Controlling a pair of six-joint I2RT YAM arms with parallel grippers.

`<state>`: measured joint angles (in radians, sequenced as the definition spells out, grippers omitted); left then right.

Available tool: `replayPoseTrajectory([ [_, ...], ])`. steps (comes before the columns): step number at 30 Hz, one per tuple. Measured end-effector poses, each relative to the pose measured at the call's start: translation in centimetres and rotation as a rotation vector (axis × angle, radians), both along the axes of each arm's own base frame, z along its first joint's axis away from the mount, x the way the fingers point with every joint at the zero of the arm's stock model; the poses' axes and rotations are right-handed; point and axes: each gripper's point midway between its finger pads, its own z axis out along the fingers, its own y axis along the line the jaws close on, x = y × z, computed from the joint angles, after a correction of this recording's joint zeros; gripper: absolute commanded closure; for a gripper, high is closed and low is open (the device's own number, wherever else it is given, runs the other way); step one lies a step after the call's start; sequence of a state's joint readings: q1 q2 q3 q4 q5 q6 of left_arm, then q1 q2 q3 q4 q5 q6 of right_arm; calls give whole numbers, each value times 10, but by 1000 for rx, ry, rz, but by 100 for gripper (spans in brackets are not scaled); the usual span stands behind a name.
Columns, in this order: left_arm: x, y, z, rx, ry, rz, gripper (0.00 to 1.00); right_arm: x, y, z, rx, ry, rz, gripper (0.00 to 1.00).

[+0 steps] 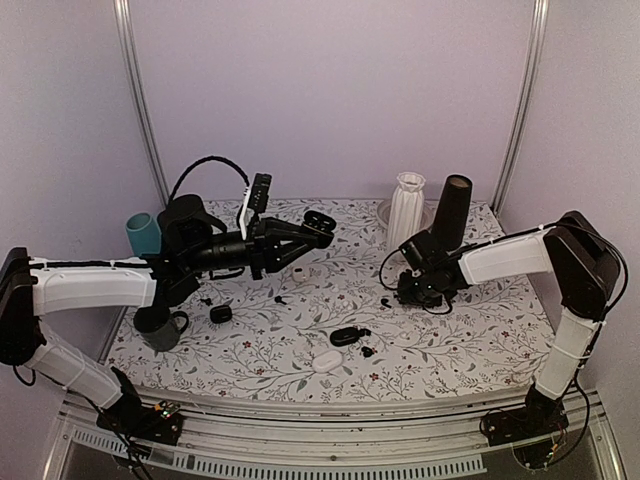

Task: Insert the wireless bluetooth earbuds into the charging case
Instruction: Move the left earbud to the center of the board.

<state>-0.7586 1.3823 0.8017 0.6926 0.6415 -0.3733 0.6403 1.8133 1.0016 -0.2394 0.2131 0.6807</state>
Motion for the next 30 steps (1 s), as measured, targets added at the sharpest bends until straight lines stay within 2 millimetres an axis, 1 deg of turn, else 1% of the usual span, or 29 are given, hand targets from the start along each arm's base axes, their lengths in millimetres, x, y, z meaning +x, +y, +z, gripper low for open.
replayPoseTrajectory([
  [3, 0, 0, 0, 0, 1, 0, 100, -5, -7, -7, -22, 10, -7, 65],
  [8, 0, 0, 0, 0, 3, -1, 100, -13, -17, -6, -31, 15, -16, 65],
  [12, 0, 0, 0, 0, 3, 0, 100, -14, -23, -1, -28, 14, -27, 65],
  [15, 0, 0, 0, -1, 4, 0, 100, -13, -22, 4, -17, 8, -28, 65],
  [19, 0, 0, 0, -2, 4, -1, 100, -7, -18, 12, 2, -2, -40, 65],
  [23, 0, 0, 0, -2, 4, -1, 100, 11, -11, 20, 34, -22, -78, 65],
  [25, 0, 0, 0, -2, 4, -1, 100, 15, -11, 18, 40, -20, -97, 66],
  [30, 0, 0, 0, -2, 4, -1, 100, 21, -9, 6, 26, 7, -114, 68],
])
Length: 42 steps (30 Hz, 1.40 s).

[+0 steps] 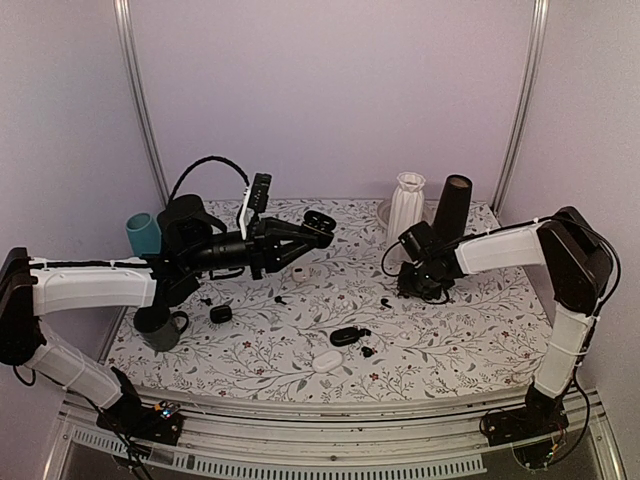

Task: Insert the wireless bluetooth earbuds into the charging case
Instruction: Move the left earbud to the center of the board.

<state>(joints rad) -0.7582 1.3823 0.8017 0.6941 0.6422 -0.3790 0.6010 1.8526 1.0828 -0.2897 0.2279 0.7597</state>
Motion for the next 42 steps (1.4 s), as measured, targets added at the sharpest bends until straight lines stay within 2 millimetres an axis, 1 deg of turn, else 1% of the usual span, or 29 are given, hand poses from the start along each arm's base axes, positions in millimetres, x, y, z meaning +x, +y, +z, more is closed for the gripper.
replayPoseTrajectory([
  [5, 0, 0, 0, 0, 0, 0, 100, 2, 1, -7, -16, 15, 3, 70],
  [12, 0, 0, 0, 0, 0, 0, 100, 0, 1, -12, -70, 32, 36, 69],
  [15, 0, 0, 0, 0, 0, 0, 100, 3, 4, -12, -104, 21, 47, 66],
  [21, 0, 0, 0, 0, 0, 0, 100, 4, 9, -11, -157, 8, 69, 66],
  [26, 0, 0, 0, 1, 0, 0, 100, 2, 12, -11, -177, 2, 94, 76],
  [29, 0, 0, 0, 1, 0, 0, 100, 1, 13, -11, -176, -6, 107, 78],
  [32, 0, 0, 0, 1, 1, 0, 100, -7, 10, -11, -168, -3, 119, 80],
  [34, 0, 0, 0, 1, 1, 0, 100, -14, 7, -11, -164, 5, 128, 84],
  [40, 0, 0, -1, 2, 2, 0, 100, -28, 4, -10, -141, 20, 161, 85],
  [42, 0, 0, -1, 2, 2, 0, 100, -33, 1, -10, -133, 29, 171, 83],
])
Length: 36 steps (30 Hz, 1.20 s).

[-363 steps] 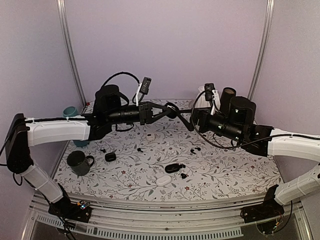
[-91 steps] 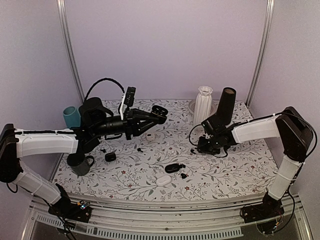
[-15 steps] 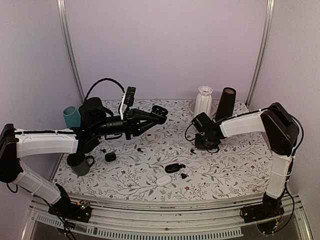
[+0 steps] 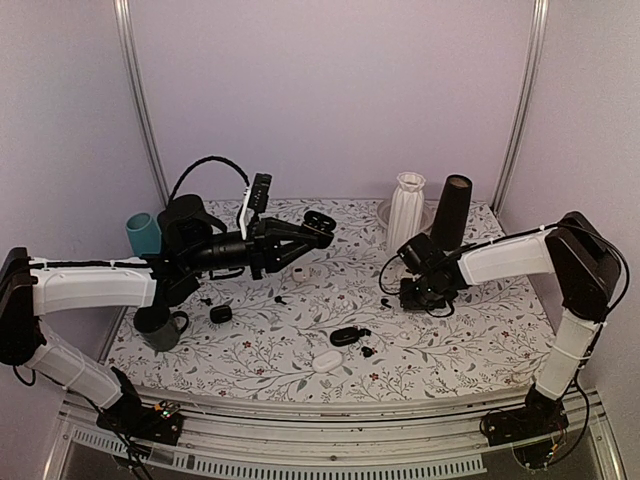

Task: Insert the wireless bluetooth earbuds into the charging case
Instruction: Move the left earbud to the center of the board.

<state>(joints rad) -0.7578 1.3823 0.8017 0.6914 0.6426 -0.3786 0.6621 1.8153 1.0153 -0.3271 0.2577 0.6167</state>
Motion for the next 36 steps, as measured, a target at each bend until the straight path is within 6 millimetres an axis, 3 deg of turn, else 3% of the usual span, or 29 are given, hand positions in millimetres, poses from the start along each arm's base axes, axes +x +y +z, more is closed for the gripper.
replayPoseTrajectory([
  [4, 0, 0, 0, 0, 0, 0, 100, -7, -6, -1, 20, 20, 7, 68],
  [9, 0, 0, 0, -2, 3, 0, 100, -9, -8, 2, 47, 36, 3, 59],
  [21, 1, -1, -3, 2, 15, -2, 100, 1, -3, 14, 80, 31, -90, 58],
  [27, 1, -1, -3, 2, 15, -1, 100, 5, -2, 2, -2, 39, -103, 55],
  [36, 2, -1, -3, 2, 15, 0, 100, -7, -5, -5, -64, 48, -85, 53],
])
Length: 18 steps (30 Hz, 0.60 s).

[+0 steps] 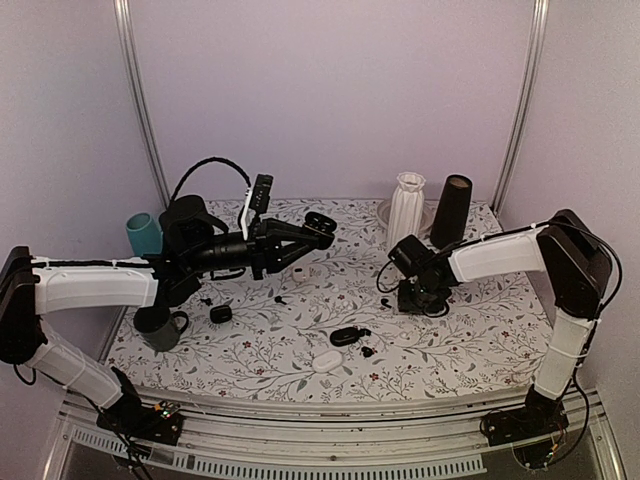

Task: Insert the wireless bluetooth earbuds into the charging case
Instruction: Pick up the left earbud from the center of the board.

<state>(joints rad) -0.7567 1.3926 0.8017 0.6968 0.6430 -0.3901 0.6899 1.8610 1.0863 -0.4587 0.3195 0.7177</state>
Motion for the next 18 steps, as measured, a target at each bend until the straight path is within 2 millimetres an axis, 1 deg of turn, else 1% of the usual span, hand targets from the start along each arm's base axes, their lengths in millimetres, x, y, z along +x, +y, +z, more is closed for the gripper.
replayPoseTrajectory([
  [8, 0, 0, 1, -4, 3, -3, 100, -20, -16, 0, -11, 17, -1, 56],
  [14, 0, 0, 2, -10, 7, -4, 100, -27, -18, 0, 17, 25, 8, 59],
  [18, 0, 0, 3, -13, 8, -5, 100, -24, -14, 1, 49, 27, 26, 60],
])
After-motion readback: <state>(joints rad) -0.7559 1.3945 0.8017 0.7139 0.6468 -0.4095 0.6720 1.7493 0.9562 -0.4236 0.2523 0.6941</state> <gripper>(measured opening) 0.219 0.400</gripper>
